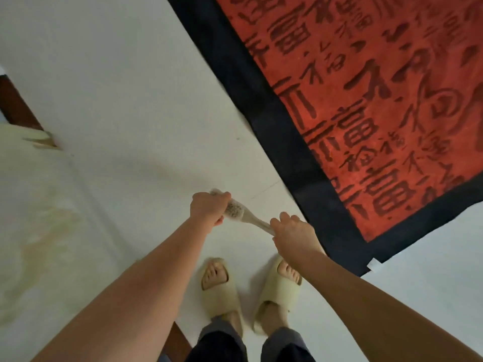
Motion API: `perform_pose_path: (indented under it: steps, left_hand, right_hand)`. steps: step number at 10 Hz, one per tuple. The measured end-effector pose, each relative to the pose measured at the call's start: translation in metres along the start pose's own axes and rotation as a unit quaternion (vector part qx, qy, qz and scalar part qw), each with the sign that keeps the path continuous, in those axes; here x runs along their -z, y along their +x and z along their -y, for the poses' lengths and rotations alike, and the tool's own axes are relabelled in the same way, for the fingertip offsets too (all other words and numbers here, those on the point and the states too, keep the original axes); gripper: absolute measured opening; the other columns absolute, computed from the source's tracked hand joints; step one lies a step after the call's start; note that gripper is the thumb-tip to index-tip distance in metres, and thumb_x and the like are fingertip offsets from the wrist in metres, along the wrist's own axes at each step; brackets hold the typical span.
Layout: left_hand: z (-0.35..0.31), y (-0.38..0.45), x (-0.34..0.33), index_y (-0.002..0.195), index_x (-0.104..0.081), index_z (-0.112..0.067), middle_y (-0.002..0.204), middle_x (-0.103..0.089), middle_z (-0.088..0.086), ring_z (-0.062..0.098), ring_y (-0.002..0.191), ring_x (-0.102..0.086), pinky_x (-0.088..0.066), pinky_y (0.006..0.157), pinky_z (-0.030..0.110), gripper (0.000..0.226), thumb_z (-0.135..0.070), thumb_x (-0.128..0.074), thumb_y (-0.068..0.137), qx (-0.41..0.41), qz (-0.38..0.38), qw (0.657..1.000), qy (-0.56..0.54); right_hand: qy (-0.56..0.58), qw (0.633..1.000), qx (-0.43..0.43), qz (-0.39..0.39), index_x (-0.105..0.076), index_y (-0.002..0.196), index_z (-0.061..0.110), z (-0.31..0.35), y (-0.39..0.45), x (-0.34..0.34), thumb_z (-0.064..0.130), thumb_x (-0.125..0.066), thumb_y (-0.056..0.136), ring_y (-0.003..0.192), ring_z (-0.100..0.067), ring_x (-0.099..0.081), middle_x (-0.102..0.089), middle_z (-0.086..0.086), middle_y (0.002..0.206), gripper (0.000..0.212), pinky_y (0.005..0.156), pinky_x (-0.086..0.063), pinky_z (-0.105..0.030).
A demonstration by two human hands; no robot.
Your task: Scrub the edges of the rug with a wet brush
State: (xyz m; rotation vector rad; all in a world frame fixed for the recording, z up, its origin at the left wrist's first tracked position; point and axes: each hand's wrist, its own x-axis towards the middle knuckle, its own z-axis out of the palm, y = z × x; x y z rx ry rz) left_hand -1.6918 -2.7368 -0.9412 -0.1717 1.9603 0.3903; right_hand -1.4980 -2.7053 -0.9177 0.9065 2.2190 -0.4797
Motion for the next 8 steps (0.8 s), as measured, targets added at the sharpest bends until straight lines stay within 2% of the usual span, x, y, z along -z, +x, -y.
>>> perform_pose_path:
  steps: [1,2,4,5,6,7,8]
  left_hand:
    - [0.036,0.059,-0.033,0.107,-0.049,0.0,0.095,-0.064,0.014,0.023,0.064,-0.063,-0.06,0.062,0.035,0.042,-0.027,-0.07,0.083,-0.017,-0.041,0.999,0.023]
    - [0.06,0.105,-0.057,0.108,-0.033,-0.005,0.103,-0.058,0.015,0.031,0.083,-0.068,-0.06,0.077,0.045,0.049,-0.029,-0.069,0.084,-0.049,-0.058,0.996,0.043]
    - [0.087,0.161,-0.083,0.109,-0.03,-0.007,0.108,-0.062,0.015,0.032,0.093,-0.067,-0.058,0.083,0.046,0.057,-0.038,-0.068,0.08,-0.059,-0.057,0.993,0.088]
    - [0.088,0.16,-0.087,0.119,-0.032,-0.003,0.115,-0.059,0.014,0.032,0.099,-0.063,-0.055,0.087,0.043,0.063,-0.044,-0.065,0.085,-0.071,-0.064,0.989,0.113]
    - [0.086,0.143,-0.079,0.131,-0.031,-0.001,0.124,-0.054,0.016,0.033,0.109,-0.057,-0.048,0.09,0.039,0.064,-0.044,-0.057,0.092,-0.077,-0.062,0.978,0.184]
    - [0.08,0.105,-0.053,0.14,-0.036,-0.01,0.113,-0.056,0.007,0.026,0.099,-0.057,-0.046,0.086,0.034,0.056,-0.038,-0.052,0.093,-0.128,0.0,0.944,0.305]
    - [0.062,0.049,-0.027,0.143,-0.04,-0.015,0.133,-0.054,0.005,0.025,0.12,-0.054,-0.045,0.098,0.037,0.053,-0.04,-0.049,0.096,-0.127,0.054,0.896,0.421]
  right_hand:
    - [0.016,1.0,-0.005,0.002,-0.046,0.118,0.018,0.002,0.044,-0.069,0.019,-0.05,0.098,0.095,-0.019,-0.054,-0.052,-0.001,0.111,0.021,0.065,-0.036,-0.028]
    - [0.021,1.0,-0.011,-0.007,-0.044,0.12,0.018,0.001,0.08,-0.12,0.016,-0.052,0.096,0.096,-0.02,-0.055,-0.053,-0.001,0.11,0.025,0.064,-0.035,-0.029]
    - [0.042,0.999,-0.034,-0.001,-0.047,0.115,0.016,-0.001,0.12,-0.177,0.01,-0.052,0.095,0.1,-0.021,-0.054,-0.054,-0.003,0.111,0.022,0.066,-0.035,-0.028]
    - [0.061,0.997,-0.042,0.003,-0.046,0.117,0.015,-0.002,0.119,-0.177,0.01,-0.05,0.096,0.1,-0.022,-0.056,-0.051,-0.005,0.115,0.023,0.067,-0.036,-0.029]
    - [0.059,0.997,-0.049,0.022,-0.042,0.121,0.014,-0.004,0.106,-0.164,0.013,-0.049,0.096,0.096,-0.022,-0.055,-0.049,-0.005,0.116,0.026,0.067,-0.036,-0.029]
    - [0.098,0.991,-0.055,0.074,-0.046,0.119,0.014,-0.008,0.081,-0.131,0.013,-0.044,0.097,0.09,-0.023,-0.056,-0.054,-0.004,0.109,0.022,0.067,-0.038,-0.029]
    - [0.122,0.983,-0.029,0.134,-0.051,0.112,0.014,-0.016,0.053,-0.097,0.012,-0.044,0.096,0.083,-0.02,-0.052,-0.059,-0.004,0.107,0.017,0.068,-0.039,-0.029]
